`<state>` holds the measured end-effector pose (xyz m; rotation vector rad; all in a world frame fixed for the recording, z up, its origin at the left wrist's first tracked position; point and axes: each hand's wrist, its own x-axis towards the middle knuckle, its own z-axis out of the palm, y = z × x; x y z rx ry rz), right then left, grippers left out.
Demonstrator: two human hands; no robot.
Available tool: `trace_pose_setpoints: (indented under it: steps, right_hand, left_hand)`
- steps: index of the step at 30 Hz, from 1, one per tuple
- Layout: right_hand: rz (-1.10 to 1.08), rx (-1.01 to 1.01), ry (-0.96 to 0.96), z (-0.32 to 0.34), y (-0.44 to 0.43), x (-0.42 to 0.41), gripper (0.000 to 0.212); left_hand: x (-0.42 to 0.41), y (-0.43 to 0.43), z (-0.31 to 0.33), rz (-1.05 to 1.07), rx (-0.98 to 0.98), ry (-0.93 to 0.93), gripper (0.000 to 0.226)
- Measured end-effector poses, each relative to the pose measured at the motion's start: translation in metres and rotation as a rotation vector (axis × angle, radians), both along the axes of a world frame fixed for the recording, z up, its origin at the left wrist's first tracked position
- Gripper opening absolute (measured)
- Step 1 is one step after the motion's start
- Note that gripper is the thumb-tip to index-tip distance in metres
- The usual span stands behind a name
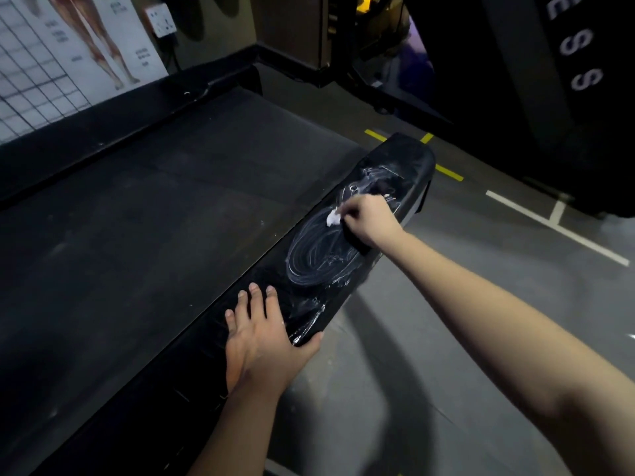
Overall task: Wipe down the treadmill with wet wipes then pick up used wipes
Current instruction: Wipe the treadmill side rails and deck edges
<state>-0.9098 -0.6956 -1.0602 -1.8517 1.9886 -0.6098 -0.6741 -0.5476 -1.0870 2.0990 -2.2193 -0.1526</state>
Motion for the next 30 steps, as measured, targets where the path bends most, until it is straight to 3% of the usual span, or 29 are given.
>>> trace_pose_setpoints:
  steps: [5, 9, 13, 15, 20, 27, 30]
  right_hand:
    - [0.142, 0.14, -0.013, 0.026, 0.018, -0.021, 0.005]
    - [-0.276, -0.162, -0.057, 0.018, -0.038, -0.056, 0.025]
    - [-0.498, -0.105, -0.02, -0.004, -0.073, -0.077, 0.035]
    - [-0.439, -0.091, -0.004, -0.004, -0.081, -0.064, 0.034]
    - [-0.043, -0.003, 0.057, -0.004, -0.046, -0.003, 0.028]
    - [0.142, 0.018, 0.034, 0.007, 0.041, -0.005, 0.023]
    - [0.004, -0.114, 0.044, 0.012, 0.011, -0.033, 0.023]
  left_hand:
    - [0.0, 0.001, 0.002, -0.006, 0.013, -0.006, 0.121]
    - [0.001, 0.001, 0.002, -0.004, 0.015, -0.002, 0.12]
    - [0.001, 0.0, 0.001, -0.015, 0.005, 0.016, 0.12]
    - [0.001, 0.0, 0.0, -0.019, -0.003, 0.014, 0.12]
    - [0.002, 0.001, -0.001, -0.026, -0.002, 0.02, 0.118]
    - [0.001, 0.001, -0.002, -0.024, 0.0, 0.01, 0.119]
    - [0.001, 0.001, -0.001, -0.026, 0.001, 0.011, 0.118]
